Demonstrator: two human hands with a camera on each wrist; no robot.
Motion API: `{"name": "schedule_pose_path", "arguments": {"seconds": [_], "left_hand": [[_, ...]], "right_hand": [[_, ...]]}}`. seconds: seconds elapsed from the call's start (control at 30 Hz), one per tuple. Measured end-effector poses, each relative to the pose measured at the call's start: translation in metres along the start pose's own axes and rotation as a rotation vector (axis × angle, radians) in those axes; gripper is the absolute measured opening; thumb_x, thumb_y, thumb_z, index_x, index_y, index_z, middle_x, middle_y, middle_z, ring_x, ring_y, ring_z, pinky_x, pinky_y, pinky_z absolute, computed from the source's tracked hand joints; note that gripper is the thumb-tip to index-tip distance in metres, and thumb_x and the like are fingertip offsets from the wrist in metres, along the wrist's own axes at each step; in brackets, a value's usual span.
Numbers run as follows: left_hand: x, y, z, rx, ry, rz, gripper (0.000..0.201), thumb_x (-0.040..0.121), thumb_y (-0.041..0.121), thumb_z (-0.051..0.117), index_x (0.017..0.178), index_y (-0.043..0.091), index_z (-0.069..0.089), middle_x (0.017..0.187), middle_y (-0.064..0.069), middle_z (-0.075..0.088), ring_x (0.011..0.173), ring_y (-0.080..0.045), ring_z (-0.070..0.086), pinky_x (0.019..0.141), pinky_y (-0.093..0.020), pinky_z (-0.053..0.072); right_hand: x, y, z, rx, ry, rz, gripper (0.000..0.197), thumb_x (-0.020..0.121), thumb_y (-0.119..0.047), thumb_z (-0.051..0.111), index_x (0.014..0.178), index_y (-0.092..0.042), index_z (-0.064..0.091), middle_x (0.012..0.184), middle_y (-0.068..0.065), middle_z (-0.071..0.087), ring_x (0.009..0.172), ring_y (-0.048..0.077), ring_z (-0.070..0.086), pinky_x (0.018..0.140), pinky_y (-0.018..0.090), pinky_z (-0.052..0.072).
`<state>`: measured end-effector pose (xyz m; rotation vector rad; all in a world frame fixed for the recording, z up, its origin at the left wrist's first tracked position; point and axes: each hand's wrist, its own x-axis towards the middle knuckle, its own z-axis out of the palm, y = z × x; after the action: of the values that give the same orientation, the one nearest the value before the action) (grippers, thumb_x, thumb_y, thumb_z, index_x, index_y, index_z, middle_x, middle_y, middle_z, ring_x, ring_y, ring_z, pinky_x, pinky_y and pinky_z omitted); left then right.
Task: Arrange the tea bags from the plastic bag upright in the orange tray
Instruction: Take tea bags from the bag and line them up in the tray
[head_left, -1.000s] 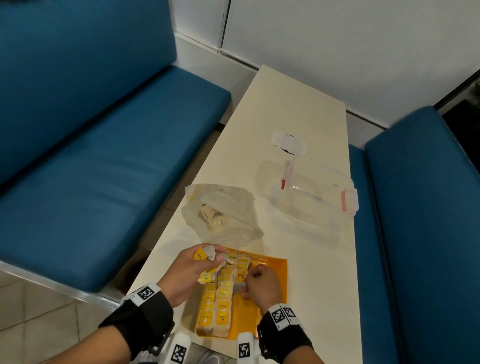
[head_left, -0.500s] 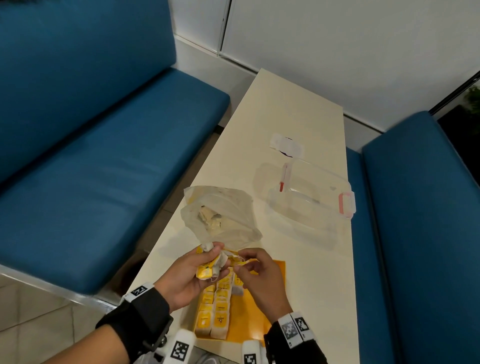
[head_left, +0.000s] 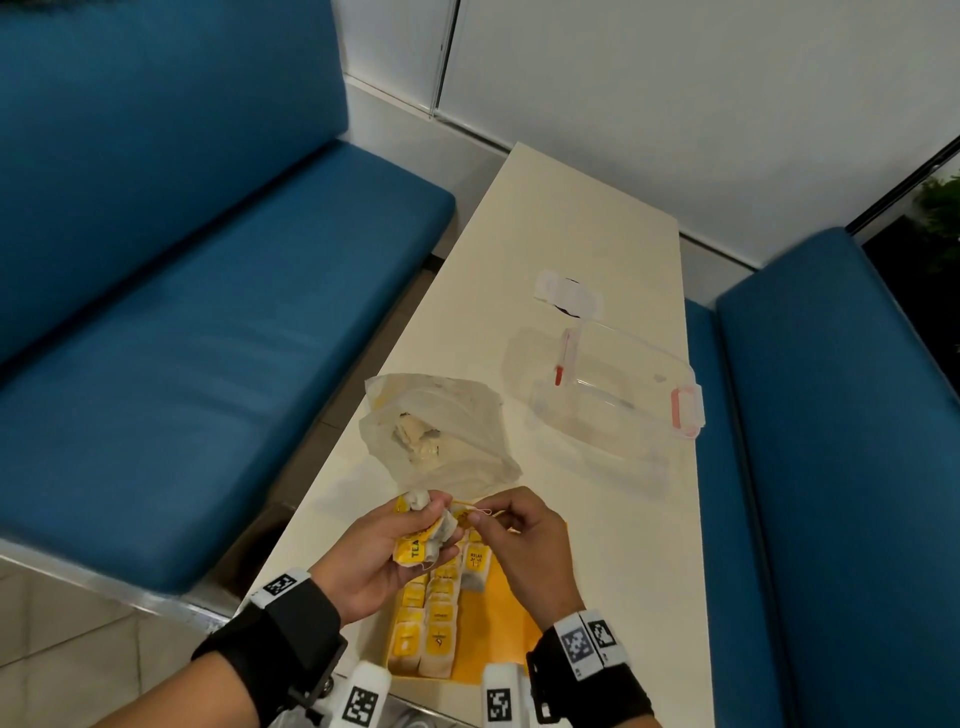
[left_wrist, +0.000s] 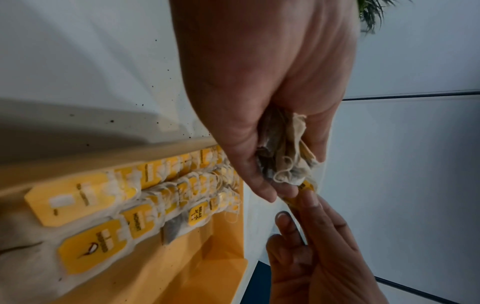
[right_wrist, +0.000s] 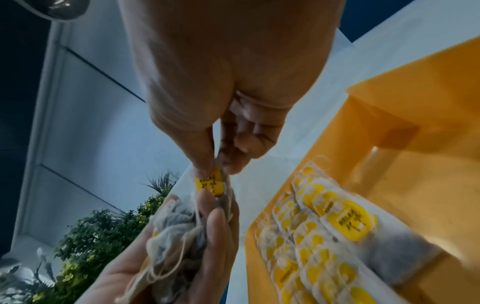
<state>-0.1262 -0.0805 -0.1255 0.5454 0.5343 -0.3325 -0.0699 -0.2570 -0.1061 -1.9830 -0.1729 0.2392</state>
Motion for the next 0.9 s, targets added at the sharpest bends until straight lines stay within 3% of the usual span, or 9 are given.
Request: {"name": "schedule_pose_path", "arguments": {"seconds": [0.17, 0.33, 0.47, 0.63, 0.77, 0.9], "left_hand": [[-0.001, 0.006, -0.008, 0.058, 0.015, 0.054, 0.039, 0.088, 0.009, 0.069, 0.126, -0.001, 0.063, 0.115, -0.029, 0.068, 0.100, -0.036, 0.069, 0.093, -0.047, 0.057], [-0.003, 0.012, -0.009, 0.247, 0.025, 0.110, 0.040, 0.083, 0.012, 0.072, 0.121, 0.002, 0.067, 0.119, -0.024, 0.070, 0.098, -0.034, 0.069, 0.082, -0.039, 0.061], [0.001, 0.012, -0.005, 0.546, 0.011, 0.222, 0.025, 0.086, 0.011, 0.076, 0.111, 0.014, 0.076, 0.111, -0.013, 0.076, 0.104, -0.029, 0.072, 0.086, -0.038, 0.060], [0.006, 0.011, 0.006, 1.091, -0.016, 0.383, 0.032, 0.081, 0.025, 0.085, 0.109, 0.037, 0.077, 0.111, 0.017, 0.073, 0.105, 0.000, 0.067, 0.091, -0.027, 0.057], [0.006, 0.009, 0.011, 1.193, 0.025, 0.426, 0.016, 0.080, 0.031, 0.084, 0.093, 0.034, 0.076, 0.094, 0.013, 0.074, 0.088, -0.003, 0.068, 0.081, -0.032, 0.060], [0.002, 0.008, 0.015, 0.980, -0.034, 0.372, 0.010, 0.085, 0.023, 0.081, 0.093, 0.018, 0.079, 0.090, -0.001, 0.079, 0.087, -0.018, 0.074, 0.080, -0.036, 0.059]], "right_hand": [[0.008, -0.025, -0.022, -0.144, 0.013, -0.185, 0.019, 0.076, -0.007, 0.082, 0.072, -0.022, 0.071, 0.081, -0.003, 0.064, 0.074, 0.013, 0.062, 0.063, 0.012, 0.043], [0.021, -0.027, -0.034, -0.517, -0.183, -0.058, 0.030, 0.076, -0.017, 0.079, 0.061, -0.036, 0.060, 0.083, -0.006, 0.060, 0.078, 0.007, 0.060, 0.073, 0.028, 0.050], [0.024, -0.026, -0.038, -0.424, -0.212, 0.022, 0.021, 0.073, -0.016, 0.081, 0.063, -0.026, 0.066, 0.080, -0.005, 0.065, 0.077, 0.008, 0.062, 0.074, 0.026, 0.051], [0.018, -0.036, -0.032, -0.366, -0.299, -0.009, 0.010, 0.078, -0.020, 0.079, 0.073, -0.021, 0.070, 0.077, -0.003, 0.070, 0.075, 0.007, 0.064, 0.070, 0.020, 0.053], [0.017, -0.039, -0.029, -0.288, -0.297, 0.000, 0.012, 0.079, -0.020, 0.080, 0.075, -0.016, 0.069, 0.076, -0.001, 0.070, 0.067, 0.001, 0.060, 0.066, 0.015, 0.049], [0.013, -0.031, -0.030, -0.134, -0.260, 0.052, 0.013, 0.077, -0.016, 0.083, 0.086, -0.013, 0.074, 0.087, 0.001, 0.073, 0.068, 0.005, 0.060, 0.069, 0.020, 0.053]]}}
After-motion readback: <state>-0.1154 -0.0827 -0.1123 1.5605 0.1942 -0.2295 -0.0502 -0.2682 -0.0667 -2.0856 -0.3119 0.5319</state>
